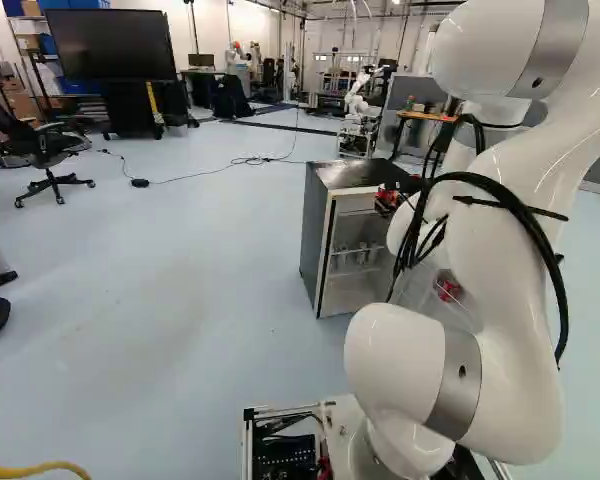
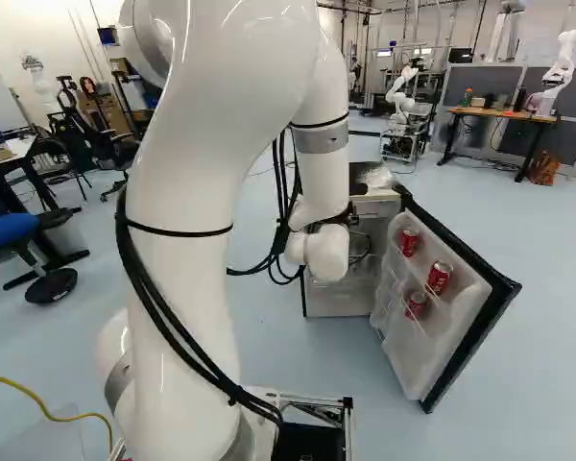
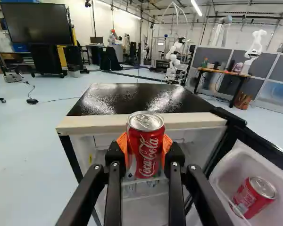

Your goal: Grab a drink from the fridge

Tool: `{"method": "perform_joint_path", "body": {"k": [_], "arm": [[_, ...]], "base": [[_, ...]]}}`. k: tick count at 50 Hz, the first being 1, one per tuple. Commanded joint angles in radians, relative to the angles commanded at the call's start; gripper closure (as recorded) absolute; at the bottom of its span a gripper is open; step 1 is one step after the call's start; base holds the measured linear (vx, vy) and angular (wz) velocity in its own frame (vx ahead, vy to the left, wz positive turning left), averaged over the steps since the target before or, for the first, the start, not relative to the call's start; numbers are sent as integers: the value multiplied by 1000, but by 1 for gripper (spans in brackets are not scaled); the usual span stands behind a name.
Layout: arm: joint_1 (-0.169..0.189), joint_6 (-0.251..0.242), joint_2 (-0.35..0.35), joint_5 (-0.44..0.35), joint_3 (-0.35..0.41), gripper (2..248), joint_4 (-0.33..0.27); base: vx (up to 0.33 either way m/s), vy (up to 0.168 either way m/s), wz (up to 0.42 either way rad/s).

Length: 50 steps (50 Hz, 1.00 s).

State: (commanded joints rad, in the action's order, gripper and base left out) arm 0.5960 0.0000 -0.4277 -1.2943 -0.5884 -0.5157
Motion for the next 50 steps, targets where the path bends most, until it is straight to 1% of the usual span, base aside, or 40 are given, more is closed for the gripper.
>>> {"method": "perform_joint_path", "body": {"k": [38,50], "arm": [[-22,0,46,0,-55,159,0],[-30,0,34,9,-81,159,0]], "base": [[0,0,0],[0,0,0]]}}
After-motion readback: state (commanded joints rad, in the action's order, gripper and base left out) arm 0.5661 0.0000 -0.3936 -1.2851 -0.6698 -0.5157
